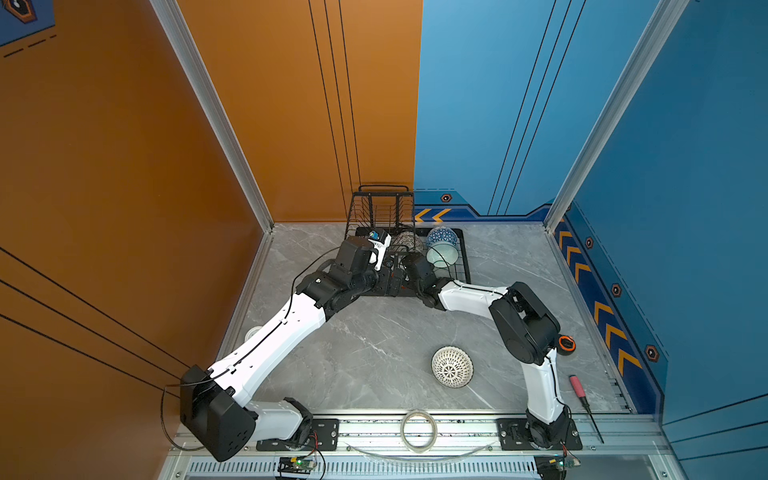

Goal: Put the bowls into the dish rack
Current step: 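Settle the orange bowl upright in the rack slot with the right gripper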

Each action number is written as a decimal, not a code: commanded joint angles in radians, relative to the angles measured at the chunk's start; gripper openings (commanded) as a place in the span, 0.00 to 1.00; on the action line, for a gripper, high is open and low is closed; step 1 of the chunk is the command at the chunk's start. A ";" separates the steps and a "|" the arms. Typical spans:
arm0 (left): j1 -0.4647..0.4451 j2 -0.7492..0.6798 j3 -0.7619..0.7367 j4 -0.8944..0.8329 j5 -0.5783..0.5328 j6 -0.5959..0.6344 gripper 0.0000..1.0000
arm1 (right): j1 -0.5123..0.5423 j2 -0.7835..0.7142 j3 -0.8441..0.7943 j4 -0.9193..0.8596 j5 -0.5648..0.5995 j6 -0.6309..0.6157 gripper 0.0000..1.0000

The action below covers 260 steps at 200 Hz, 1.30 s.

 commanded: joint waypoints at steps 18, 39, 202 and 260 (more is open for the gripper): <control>0.011 -0.015 -0.014 -0.029 0.013 0.003 0.98 | 0.004 -0.001 -0.017 -0.124 -0.050 0.028 0.09; 0.010 -0.016 -0.014 -0.028 0.013 0.003 0.98 | 0.004 -0.029 -0.014 -0.126 -0.044 0.028 0.14; -0.004 -0.019 -0.010 -0.028 0.012 0.004 0.98 | 0.009 -0.105 0.000 -0.147 0.029 0.003 0.64; -0.004 -0.023 -0.015 -0.027 0.008 0.004 0.98 | 0.017 -0.145 0.004 -0.193 0.054 -0.016 0.86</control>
